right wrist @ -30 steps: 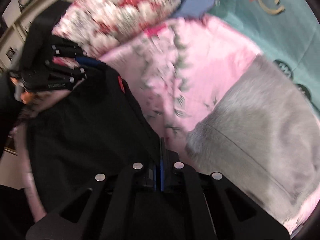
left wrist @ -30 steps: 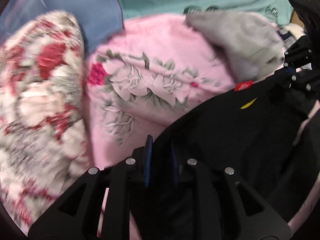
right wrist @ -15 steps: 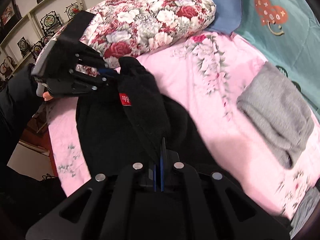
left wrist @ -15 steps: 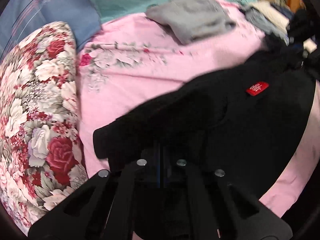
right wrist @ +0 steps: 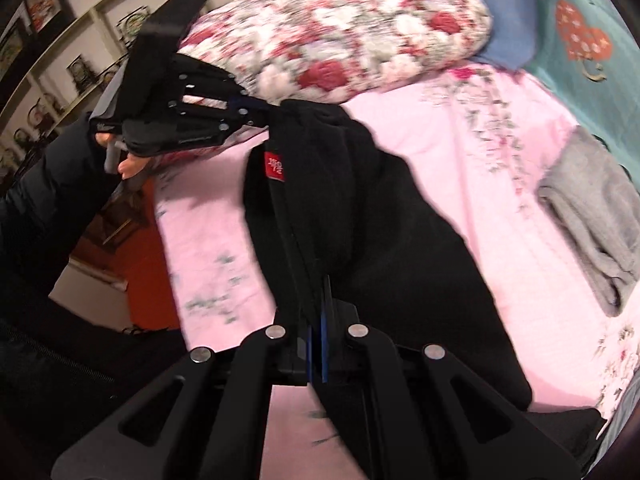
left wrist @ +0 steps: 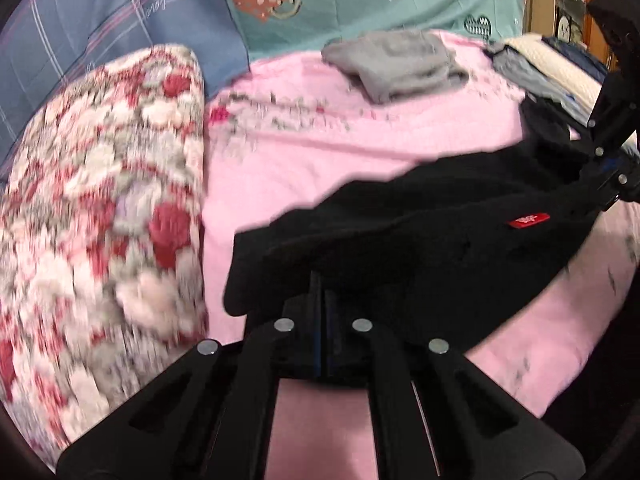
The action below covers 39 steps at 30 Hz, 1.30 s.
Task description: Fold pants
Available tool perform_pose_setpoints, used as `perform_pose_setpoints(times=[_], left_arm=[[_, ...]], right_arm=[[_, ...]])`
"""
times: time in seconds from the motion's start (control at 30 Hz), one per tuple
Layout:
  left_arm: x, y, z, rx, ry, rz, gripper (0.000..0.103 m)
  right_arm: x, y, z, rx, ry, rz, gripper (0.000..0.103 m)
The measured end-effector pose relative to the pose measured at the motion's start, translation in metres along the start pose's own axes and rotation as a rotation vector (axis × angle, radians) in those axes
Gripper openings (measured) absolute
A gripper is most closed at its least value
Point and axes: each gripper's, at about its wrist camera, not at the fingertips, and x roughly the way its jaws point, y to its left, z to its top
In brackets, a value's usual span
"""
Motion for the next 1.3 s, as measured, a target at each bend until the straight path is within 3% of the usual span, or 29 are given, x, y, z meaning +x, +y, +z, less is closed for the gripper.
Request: perform_pose_setpoints(times=[0.2,0.33,0.4,0.43,0.47,0.6,0.73,0.8,0.83,0.9,0.93,0.97,1.03,1.07,1.13,1.17,1.2,1.27,1.3], left_arm=[[0.041,-0.005,-0.048,-0.020,0.154,-0.019,0.002],[0.045,-0.006,-0.057,-0.034,0.165,-0.034,0.010],[0.036,-0.005,-0.060,-0.035,0.166,-0.055,0.033],[0.030,-0.006,-0.062,-0.033,0.157,-0.050,0.071],[0.023,-0.008,-0.064,-0.025,0.135,-0.031,0.090],[-0.005,-0.010,-0.070,-0.050,0.060,-0.065,0.090],[-0.017,-0.004,-0.050,-0.193,-0.062,-0.140,0.090],[-0.007,0.000,-0.032,-0.301,-0.090,-0.175,0.090],[0.003,0.002,-0.025,-0.353,-0.072,-0.180,0.089],[0.025,0.002,-0.015,-0.421,-0.014,-0.191,0.072],[0.036,0.001,-0.013,-0.439,0.020,-0.208,0.043],[0.048,-0.002,-0.012,-0.452,0.061,-0.225,0.007],[0.075,-0.010,-0.017,-0.497,0.171,-0.207,0.001],[0.085,-0.014,-0.020,-0.513,0.211,-0.183,0.001],[0.085,-0.018,-0.022,-0.554,0.200,-0.160,0.001],[0.085,-0.018,-0.022,-0.574,0.204,-0.155,0.001],[0.085,-0.016,-0.023,-0.612,0.207,-0.162,0.001],[0.088,-0.012,-0.026,-0.659,0.205,-0.172,0.003],[0.089,-0.010,-0.025,-0.666,0.203,-0.175,0.003]], right_arm=[[0.066,0.017,-0.021,0.010,0.106,0.023,0.003],[0.095,0.018,-0.036,0.015,0.138,0.010,0.004],[0.096,0.023,-0.039,-0.003,0.140,0.012,0.014],[0.093,0.026,-0.039,-0.012,0.144,0.008,0.025],[0.088,0.030,-0.038,-0.018,0.148,-0.002,0.046],[0.050,0.034,-0.031,0.001,0.055,0.059,0.049],[0.032,0.024,-0.019,0.055,-0.047,0.037,0.046],[0.047,0.018,-0.017,0.096,-0.028,0.051,0.022],[0.057,0.014,-0.018,0.125,-0.008,0.056,0.020],[0.078,0.008,-0.022,0.178,0.036,0.046,0.019],[0.088,0.006,-0.026,0.207,0.064,0.046,0.019],[0.103,0.001,-0.033,0.257,0.110,0.053,0.019],[0.101,-0.007,-0.036,0.309,0.085,0.084,0.019],[0.096,-0.012,-0.038,0.339,0.102,0.101,0.020],[0.069,-0.035,-0.043,0.431,0.095,0.124,0.022],[0.051,-0.050,-0.047,0.473,0.070,0.108,0.028],[0.026,-0.075,-0.054,0.529,0.041,0.050,0.046],[-0.015,-0.125,-0.072,0.649,0.015,-0.099,0.061],[-0.037,-0.163,-0.089,0.738,0.034,-0.205,0.062]])
